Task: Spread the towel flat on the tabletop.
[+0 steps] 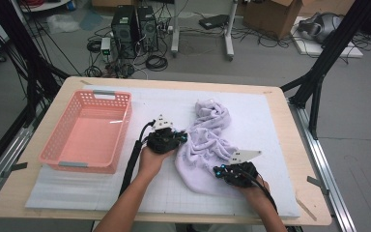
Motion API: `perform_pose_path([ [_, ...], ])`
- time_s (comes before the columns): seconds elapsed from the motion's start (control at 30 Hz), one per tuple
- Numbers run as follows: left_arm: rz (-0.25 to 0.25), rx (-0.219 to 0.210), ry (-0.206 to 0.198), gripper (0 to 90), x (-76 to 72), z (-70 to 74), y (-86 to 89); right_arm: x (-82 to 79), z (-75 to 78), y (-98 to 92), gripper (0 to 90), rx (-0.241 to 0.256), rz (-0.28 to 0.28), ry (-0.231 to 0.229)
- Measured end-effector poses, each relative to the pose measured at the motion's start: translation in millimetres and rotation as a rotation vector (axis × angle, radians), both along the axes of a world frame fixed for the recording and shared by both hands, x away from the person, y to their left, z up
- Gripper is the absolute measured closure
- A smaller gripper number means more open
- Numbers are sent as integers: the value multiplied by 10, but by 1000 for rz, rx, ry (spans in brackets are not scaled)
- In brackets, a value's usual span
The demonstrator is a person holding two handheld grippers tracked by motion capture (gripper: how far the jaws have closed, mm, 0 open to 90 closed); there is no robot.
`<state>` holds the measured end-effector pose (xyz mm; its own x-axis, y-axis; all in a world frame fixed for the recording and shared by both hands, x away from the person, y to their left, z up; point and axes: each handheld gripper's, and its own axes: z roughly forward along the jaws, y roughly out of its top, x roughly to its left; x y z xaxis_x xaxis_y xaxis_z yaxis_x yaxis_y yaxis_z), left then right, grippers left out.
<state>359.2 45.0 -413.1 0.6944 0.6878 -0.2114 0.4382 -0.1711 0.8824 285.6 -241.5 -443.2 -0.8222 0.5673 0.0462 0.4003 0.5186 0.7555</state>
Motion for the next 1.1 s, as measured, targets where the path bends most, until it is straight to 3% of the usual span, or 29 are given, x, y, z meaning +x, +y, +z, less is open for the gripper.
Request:
perform_pose_path([
  [0.07, -13, -3, -5, 826, 18, 48, -61, -4, 31, -26, 898, -11, -31, -12],
  [0.17, -39, 0, -8, 827, 54, 98, -248, 5, 74, -171, 868, 16, -111, -30],
  [0.2, -51, 6, -6, 826, 65, 100, -299, -2, 93, -222, 713, 45, -116, -31],
  [0.23, -56, 13, -8, 826, 79, 97, -383, 4, 106, -257, 629, 67, -121, -27],
  [0.27, -65, 20, -1, 826, 96, 96, -449, 5, 118, -295, 544, 117, -104, 11],
  [0.3, -71, 28, -1, 826, 112, 96, -512, -1, 113, -306, 502, 136, -79, 38],
  [0.37, -84, 29, 8, 826, 143, 92, -647, -23, 86, -280, 532, 80, -74, 35],
  [0.43, -115, 61, 10, 826, 167, 87, -802, 3, 56, -300, 537, 36, -99, 34],
  [0.57, -168, 131, 18, 799, 207, 35, -1086, 15, 90, -509, 531, 48, -201, 2],
  [0.6, -175, 136, 19, 799, 204, 33, -1099, 15, 90, -509, 531, 48, -201, 2],
  [0.63, -191, 134, 24, 773, 196, 34, -1093, 12, 87, -532, 532, 45, -209, -1],
  [0.7, -210, 131, 44, 625, 178, 68, -1035, 11, 78, -576, 532, 41, -226, 1],
  [0.8, -195, 117, -3, 505, 82, 169, -851, 22, 69, -608, 531, 50, -235, -2],
  [0.83, -187, 114, -24, 502, 50, 195, -771, 19, 72, -606, 530, 49, -234, -3],
  [0.9, -163, 149, -56, 506, 4, 210, -601, 12, 85, -591, 524, 48, -233, -8],
  [1.1, -67, 106, -43, 485, -108, 123, -71, -1, 113, -561, 524, 56, -235, -26],
])
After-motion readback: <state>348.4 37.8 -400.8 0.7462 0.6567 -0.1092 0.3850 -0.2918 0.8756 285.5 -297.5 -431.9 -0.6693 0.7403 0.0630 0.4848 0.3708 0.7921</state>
